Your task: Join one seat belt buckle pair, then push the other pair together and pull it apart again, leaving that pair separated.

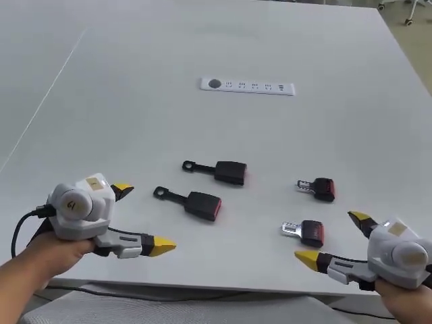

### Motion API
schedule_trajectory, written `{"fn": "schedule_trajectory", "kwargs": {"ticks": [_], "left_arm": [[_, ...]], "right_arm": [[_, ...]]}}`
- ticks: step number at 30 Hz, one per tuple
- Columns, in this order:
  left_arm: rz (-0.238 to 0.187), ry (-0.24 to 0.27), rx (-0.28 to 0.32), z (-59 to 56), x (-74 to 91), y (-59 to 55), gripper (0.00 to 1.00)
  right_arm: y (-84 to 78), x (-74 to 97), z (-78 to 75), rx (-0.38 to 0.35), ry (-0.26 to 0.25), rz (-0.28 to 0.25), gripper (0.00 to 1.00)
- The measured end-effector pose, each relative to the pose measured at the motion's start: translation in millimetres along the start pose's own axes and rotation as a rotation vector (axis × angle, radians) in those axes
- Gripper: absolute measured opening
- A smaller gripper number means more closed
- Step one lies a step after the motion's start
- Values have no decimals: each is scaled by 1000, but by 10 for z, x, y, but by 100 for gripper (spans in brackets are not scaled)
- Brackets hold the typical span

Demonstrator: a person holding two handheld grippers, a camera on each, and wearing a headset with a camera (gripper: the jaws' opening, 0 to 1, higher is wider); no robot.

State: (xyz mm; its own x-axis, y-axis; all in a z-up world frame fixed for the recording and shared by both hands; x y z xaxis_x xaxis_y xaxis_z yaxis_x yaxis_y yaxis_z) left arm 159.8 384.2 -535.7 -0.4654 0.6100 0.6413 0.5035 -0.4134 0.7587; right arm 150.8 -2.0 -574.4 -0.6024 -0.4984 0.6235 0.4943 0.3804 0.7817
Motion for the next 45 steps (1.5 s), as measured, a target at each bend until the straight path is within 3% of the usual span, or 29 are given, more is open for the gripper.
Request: {"fn": "schedule_trajectory", "kwargs": {"ticks": [28,45], "left_arm": [[20,-20,-21,-16,-226,162,98],[37,-50,-34,28,-447,268,97]], "right_arm": [[-103,12,-156,-1,40,27,93],[-98,-90,-251,6,101,49,89]]}}
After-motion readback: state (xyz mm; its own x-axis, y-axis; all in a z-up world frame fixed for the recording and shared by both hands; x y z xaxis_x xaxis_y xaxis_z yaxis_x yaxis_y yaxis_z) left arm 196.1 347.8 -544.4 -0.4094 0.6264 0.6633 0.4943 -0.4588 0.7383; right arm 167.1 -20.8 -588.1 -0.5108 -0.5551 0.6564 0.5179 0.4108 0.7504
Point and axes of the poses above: the centre of the closed fingertips' face, and the gripper's own axes: x roughly backward along the fingers, z roughly to its left, y roughly out of its top, the point moved 7 cm from there along x, roughly backward along the fingers, and after that the axes turned 3 degrees about z, right-handed, at the moved point
